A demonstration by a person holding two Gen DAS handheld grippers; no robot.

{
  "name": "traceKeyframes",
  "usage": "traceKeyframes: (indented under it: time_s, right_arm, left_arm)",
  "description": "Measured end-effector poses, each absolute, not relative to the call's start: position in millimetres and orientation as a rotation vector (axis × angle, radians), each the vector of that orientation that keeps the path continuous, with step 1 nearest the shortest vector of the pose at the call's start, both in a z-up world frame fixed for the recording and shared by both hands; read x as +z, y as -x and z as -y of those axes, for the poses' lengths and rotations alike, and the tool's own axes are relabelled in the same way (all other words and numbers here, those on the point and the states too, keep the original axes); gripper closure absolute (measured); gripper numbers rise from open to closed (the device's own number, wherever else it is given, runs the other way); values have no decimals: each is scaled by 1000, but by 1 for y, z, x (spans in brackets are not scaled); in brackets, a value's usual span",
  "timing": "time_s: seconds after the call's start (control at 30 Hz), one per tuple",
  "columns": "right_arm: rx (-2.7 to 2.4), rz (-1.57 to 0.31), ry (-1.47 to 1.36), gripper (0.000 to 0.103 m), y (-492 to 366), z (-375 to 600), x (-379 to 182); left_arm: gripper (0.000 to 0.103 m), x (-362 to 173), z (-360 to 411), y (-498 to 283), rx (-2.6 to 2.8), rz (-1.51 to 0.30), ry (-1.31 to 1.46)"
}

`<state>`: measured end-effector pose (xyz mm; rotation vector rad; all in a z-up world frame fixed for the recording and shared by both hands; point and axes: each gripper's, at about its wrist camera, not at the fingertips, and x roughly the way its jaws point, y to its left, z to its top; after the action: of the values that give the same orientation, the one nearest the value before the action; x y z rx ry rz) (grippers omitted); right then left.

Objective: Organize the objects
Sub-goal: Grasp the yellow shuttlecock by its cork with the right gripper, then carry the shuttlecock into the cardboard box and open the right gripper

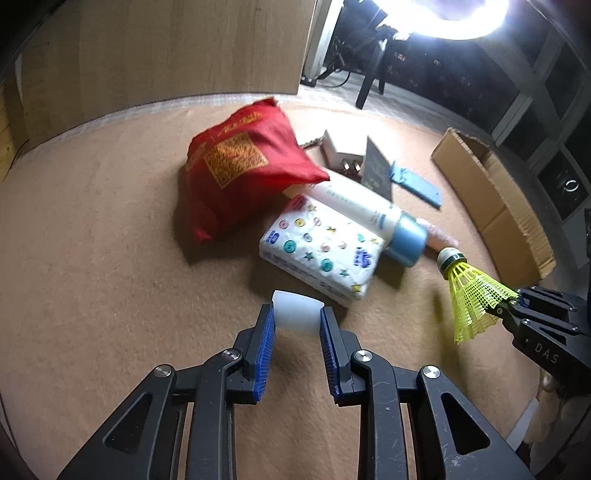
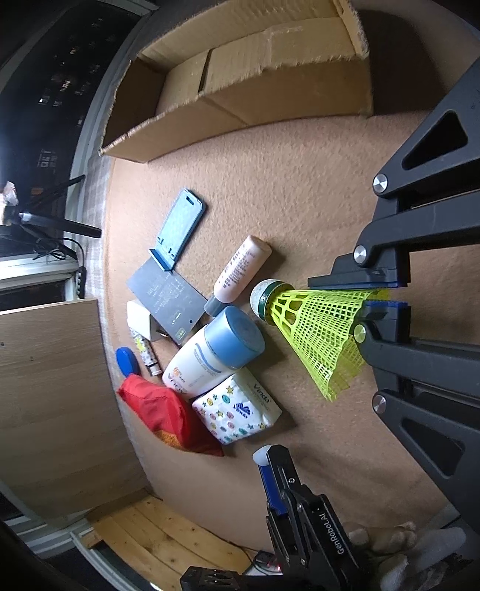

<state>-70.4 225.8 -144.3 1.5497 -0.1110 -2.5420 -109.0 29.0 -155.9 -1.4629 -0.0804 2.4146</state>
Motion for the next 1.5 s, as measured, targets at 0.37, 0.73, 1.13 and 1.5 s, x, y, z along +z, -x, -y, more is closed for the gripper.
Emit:
traceKeyframes:
  time_s: [0.37, 0.73, 1.13, 1.5]
  right_arm:
    - [-2603, 318, -1419, 99, 45, -286, -90]
    - [-2737, 361, -1393, 99, 34, -368, -71]
    - [-2836, 329, -1412, 99, 50, -438, -76]
    - [-2841, 224, -1528, 54, 68, -465, -92]
  left_arm:
    - [77, -104, -71, 92, 2403, 89, 1328]
    - [76, -81, -184, 92, 2295, 13, 1217]
    - [76, -81, -291, 106, 2215, -49, 1165]
    - [44, -85, -337, 117, 2199, -73, 1164]
